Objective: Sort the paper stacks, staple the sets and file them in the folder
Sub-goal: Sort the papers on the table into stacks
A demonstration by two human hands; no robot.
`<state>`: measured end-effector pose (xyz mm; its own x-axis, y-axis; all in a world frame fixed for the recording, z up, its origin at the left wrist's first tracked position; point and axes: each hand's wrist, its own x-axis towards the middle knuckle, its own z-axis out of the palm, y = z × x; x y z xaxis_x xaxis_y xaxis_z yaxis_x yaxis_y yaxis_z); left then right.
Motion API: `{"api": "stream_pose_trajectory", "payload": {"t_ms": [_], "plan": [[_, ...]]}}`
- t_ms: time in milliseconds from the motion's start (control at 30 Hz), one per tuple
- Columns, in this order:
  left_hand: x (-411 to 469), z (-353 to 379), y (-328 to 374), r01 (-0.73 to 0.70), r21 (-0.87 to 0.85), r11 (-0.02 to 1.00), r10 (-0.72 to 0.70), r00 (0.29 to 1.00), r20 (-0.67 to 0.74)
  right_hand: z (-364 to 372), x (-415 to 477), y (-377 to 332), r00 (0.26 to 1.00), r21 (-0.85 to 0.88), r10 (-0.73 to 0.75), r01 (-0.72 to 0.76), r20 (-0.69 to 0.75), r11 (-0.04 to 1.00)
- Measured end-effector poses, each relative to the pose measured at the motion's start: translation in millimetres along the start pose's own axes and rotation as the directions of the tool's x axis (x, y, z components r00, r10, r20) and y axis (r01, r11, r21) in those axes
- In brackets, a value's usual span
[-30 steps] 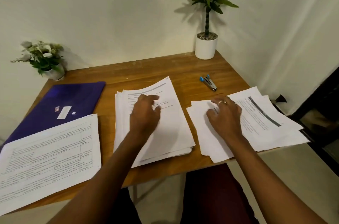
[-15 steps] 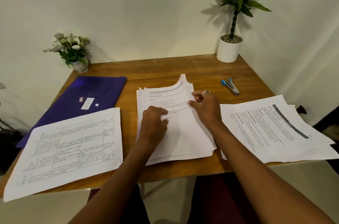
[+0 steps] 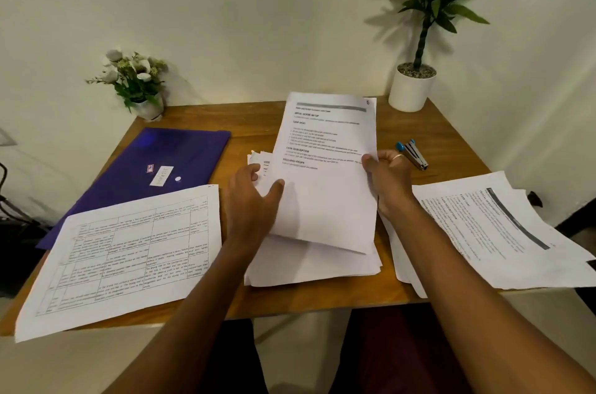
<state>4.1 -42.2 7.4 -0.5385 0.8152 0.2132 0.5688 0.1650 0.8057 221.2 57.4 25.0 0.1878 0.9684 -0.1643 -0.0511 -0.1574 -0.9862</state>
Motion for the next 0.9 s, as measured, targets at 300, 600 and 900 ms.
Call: {"api": "stream_pose_trajectory", "payload": {"t_ms": [300, 600, 900], "plan": [[15, -23, 11, 0.648, -0.592, 0.479, -0.442, 0.761, 0.475, 23, -7, 3, 0.989, 0.386, 0.143, -0.142, 0.026, 0.912], [11, -24, 3, 0.562, -0.528, 0.637, -0.476, 0.825, 0.304, 15, -9, 9, 0.983, 0.39, 0.132, -0.171, 0.125, 0.905], [19, -43, 13, 0.619, -0.558, 0.552, -0.501, 0.782, 0.371, -18, 10, 15, 0.989, -0.077, 0.016, -0.005, 0.145, 0.997]]}}
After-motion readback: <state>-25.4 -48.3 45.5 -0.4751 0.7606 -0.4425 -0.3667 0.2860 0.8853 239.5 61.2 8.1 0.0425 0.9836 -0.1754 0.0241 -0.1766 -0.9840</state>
